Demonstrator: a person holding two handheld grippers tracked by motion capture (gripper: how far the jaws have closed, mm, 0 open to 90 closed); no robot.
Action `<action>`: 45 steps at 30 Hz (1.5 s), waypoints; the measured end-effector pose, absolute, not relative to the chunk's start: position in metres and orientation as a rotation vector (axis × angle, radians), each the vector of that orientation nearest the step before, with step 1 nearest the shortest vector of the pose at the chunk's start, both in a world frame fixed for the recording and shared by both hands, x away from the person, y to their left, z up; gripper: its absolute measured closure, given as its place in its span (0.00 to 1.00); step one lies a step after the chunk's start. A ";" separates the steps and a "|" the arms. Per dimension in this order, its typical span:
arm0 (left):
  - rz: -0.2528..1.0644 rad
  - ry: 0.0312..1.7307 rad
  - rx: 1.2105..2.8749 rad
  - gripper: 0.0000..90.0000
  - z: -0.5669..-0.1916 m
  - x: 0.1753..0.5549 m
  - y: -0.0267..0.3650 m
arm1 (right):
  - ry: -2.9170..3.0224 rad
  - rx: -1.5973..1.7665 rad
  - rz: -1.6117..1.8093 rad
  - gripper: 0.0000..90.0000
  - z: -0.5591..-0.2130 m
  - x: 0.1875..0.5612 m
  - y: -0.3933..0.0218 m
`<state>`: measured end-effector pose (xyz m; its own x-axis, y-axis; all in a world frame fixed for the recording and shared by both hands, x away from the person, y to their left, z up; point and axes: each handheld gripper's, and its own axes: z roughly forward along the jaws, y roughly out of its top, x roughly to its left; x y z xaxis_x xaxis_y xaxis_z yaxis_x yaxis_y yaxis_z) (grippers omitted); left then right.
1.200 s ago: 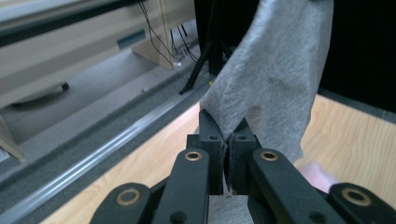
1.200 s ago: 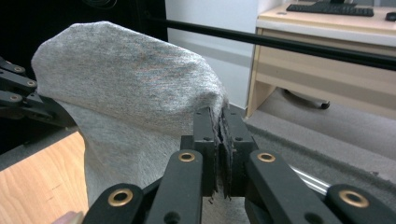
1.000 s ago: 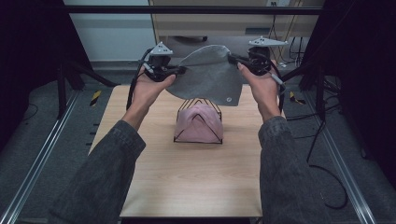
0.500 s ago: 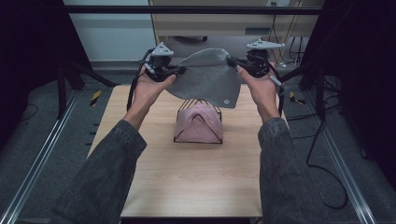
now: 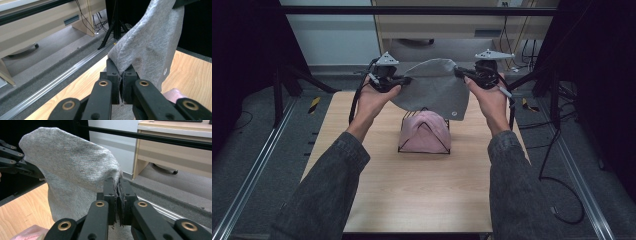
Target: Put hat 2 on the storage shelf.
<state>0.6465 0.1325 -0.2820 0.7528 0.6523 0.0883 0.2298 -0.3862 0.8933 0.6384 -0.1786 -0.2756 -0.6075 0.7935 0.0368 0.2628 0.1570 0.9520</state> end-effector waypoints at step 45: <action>0.420 0.850 2.029 0.75 -0.399 0.618 0.165 | 2.169 1.101 1.294 0.64 -0.380 0.618 -0.154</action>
<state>0.6178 0.1646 -0.3987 0.7096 0.7042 -0.0229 0.4102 -0.3865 0.8260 0.6175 -0.1537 -0.3799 -0.6188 0.7829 0.0648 0.4286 0.2674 0.8630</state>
